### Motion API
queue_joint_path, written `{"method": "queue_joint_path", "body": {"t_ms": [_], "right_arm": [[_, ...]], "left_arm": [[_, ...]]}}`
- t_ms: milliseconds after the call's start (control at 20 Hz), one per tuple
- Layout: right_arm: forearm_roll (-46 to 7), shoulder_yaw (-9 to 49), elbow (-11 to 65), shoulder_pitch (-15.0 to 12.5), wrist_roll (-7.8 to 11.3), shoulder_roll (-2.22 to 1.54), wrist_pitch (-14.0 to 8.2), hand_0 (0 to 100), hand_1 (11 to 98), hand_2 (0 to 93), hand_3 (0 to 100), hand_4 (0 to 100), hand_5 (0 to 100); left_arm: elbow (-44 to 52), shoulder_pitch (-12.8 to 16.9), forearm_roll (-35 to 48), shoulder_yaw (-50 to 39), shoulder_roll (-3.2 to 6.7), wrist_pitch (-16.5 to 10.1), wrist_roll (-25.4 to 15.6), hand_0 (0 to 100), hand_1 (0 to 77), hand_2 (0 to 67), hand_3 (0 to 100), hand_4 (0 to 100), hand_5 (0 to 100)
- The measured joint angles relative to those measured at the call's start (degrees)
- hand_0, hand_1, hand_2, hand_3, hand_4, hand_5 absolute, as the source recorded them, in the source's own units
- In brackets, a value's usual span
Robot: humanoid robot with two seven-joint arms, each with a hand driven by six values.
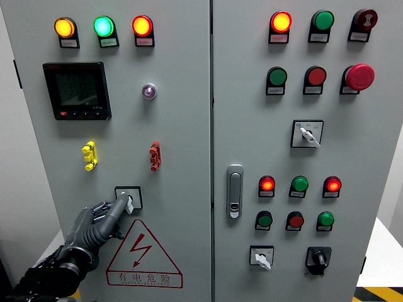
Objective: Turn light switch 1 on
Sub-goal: 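Turn the rotary switch handle with the left hand fingers, then hold the left hand on the turned switch while the lamp lights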
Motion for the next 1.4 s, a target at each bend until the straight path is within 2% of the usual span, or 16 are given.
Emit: {"method": "queue_joint_path", "body": {"t_ms": [401, 1052, 1203, 1253, 1403], "right_arm": [[0.0, 0.0, 0.0, 0.0, -0.06, 0.00, 0.0, 0, 22.6, 0.0, 11, 23, 15], [0.0, 0.0, 0.0, 0.0, -0.06, 0.00, 0.0, 0, 22.5, 0.0, 11, 23, 15], [0.0, 0.0, 0.0, 0.0, -0.06, 0.00, 0.0, 0, 22.5, 0.0, 11, 23, 15], [0.0, 0.0, 0.0, 0.0, -0.06, 0.00, 0.0, 0, 22.5, 0.0, 11, 23, 15], [0.0, 0.0, 0.0, 0.0, -0.02, 0.00, 0.0, 0, 22.6, 0.0, 11, 23, 15]], "left_arm": [[0.1, 0.0, -0.1, 0.0, 0.08, 0.0, 0.0, 81, 45.1, 57.2, 96, 100, 71], [0.1, -0.1, -0.1, 0.1, 0.00, 0.0, 0.3, 93, 38.0, 56.6, 96, 100, 72], [0.1, -0.1, -0.1, 0.1, 0.00, 0.0, 0.3, 81, 36.8, 56.6, 96, 100, 72], [0.1, -0.1, -0.1, 0.1, 0.00, 0.0, 0.3, 72, 38.2, 56.2, 96, 100, 72], [0.0, -0.1, -0.1, 0.1, 0.00, 0.0, 0.3, 54, 41.2, 55.8, 96, 100, 72]]}}
